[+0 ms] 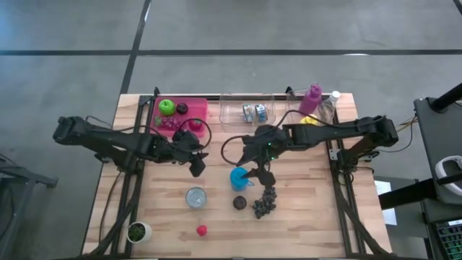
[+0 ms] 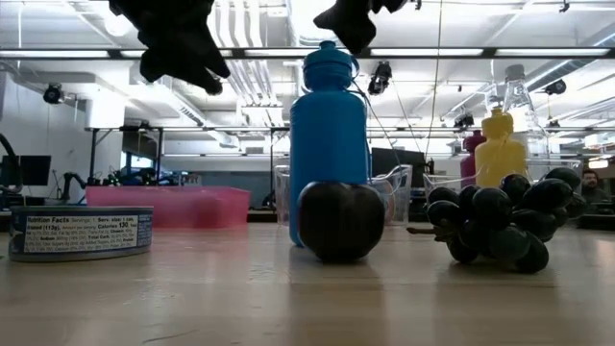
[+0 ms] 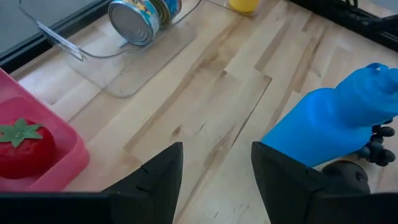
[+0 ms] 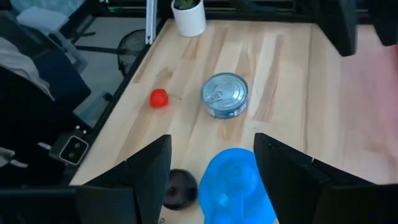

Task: Pick & Place Food Item
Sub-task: Put the blue water bottle into the right transparent bin

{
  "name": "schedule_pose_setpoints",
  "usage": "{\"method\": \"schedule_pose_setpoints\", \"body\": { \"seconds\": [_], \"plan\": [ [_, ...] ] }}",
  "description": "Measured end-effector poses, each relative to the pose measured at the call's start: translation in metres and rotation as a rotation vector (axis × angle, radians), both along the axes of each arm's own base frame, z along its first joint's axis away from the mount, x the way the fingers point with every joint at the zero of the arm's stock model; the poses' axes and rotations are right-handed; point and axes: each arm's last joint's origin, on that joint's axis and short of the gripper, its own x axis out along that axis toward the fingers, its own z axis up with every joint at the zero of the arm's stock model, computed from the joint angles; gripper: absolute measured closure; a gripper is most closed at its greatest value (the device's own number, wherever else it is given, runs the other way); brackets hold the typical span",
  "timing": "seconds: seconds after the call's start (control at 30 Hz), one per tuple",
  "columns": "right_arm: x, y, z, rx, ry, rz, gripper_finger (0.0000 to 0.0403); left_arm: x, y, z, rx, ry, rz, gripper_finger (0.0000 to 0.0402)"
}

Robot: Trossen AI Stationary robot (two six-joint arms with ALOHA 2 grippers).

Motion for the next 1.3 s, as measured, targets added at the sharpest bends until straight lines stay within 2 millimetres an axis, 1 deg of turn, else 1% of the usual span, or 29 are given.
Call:
{"method": "schedule_pose_setpoints", "body": {
  "seconds": [0.1, 0.23, 0.33, 0.53, 0.7, 1.03, 1.3],
  "plan": [
    [0.004, 0.000, -0.004, -0.011, -0.026, 0.020, 0.0179, 0.000, 0.000, 0.000, -0.001, 0.004, 0.002, 0.0206],
    [0.007, 0.000, -0.009, 0.015, -0.038, 0.044, 0.0179, 0.000, 0.000, 0.000, -0.002, 0.003, 0.002, 0.0209],
    [0.006, 0.000, -0.017, 0.027, -0.009, 0.040, 0.0179, 0.000, 0.000, 0.000, -0.007, 0.000, 0.007, 0.0213],
    [0.006, -0.006, -0.026, -0.017, -0.034, 0.052, 0.0179, 0.000, 0.000, 0.000, -0.009, -0.003, 0.009, 0.0219],
    [0.004, -0.009, -0.041, -0.024, -0.001, 0.045, 0.0179, 0.000, 0.000, 0.000, -0.009, -0.003, 0.009, 0.0220],
    [0.004, -0.009, -0.043, -0.042, -0.024, 0.027, 0.0179, 0.000, 0.000, 0.000, -0.009, -0.003, 0.008, 0.0212],
    [0.005, -0.009, -0.041, -0.063, -0.033, 0.010, 0.0179, 0.000, 0.000, 0.000, -0.009, -0.003, 0.008, 0.0221]
  ]
}}
